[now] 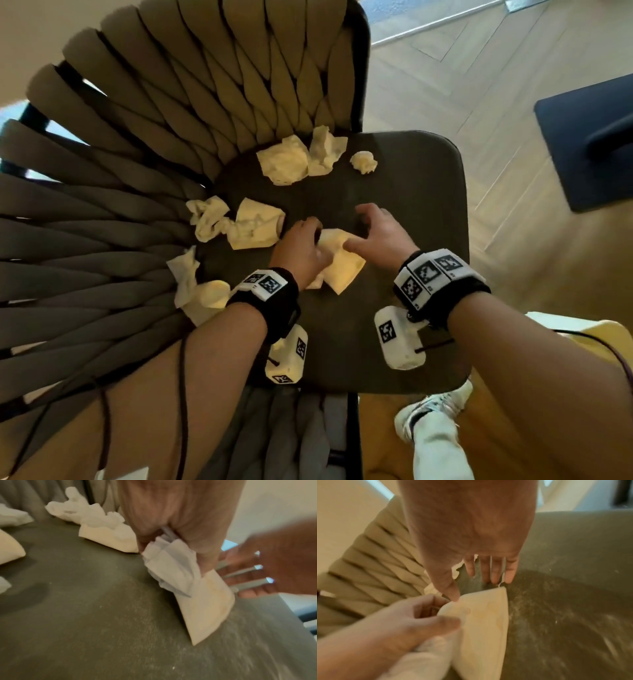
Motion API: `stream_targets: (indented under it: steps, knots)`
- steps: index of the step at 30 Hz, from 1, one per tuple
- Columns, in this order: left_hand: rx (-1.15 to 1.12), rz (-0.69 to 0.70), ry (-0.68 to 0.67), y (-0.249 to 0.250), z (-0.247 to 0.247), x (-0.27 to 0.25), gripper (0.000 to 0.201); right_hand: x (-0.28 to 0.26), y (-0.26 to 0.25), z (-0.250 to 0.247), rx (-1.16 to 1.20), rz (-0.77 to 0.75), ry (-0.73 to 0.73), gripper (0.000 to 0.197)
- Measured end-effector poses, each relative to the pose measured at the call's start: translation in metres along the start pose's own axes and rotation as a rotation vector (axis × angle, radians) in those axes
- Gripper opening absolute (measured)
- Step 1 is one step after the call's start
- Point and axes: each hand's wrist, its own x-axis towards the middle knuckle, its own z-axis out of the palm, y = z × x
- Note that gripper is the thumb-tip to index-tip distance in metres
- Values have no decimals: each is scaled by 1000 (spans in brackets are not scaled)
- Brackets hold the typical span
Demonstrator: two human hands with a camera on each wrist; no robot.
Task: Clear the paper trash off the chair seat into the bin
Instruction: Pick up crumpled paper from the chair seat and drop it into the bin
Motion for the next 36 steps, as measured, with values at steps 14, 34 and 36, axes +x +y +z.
stream_targets:
  steps: [14,34,36]
  knots:
    - [2,79,243,3,-102,69,70,-11,-18,1,-70,47,-208,58]
    - [72,156,77,-14,-128,89,28,116,-100,-55,-759,-277,-195,52]
    - [35,157,89,-13,-134,85,30,122,-105,-54,-758,-219,-185,55]
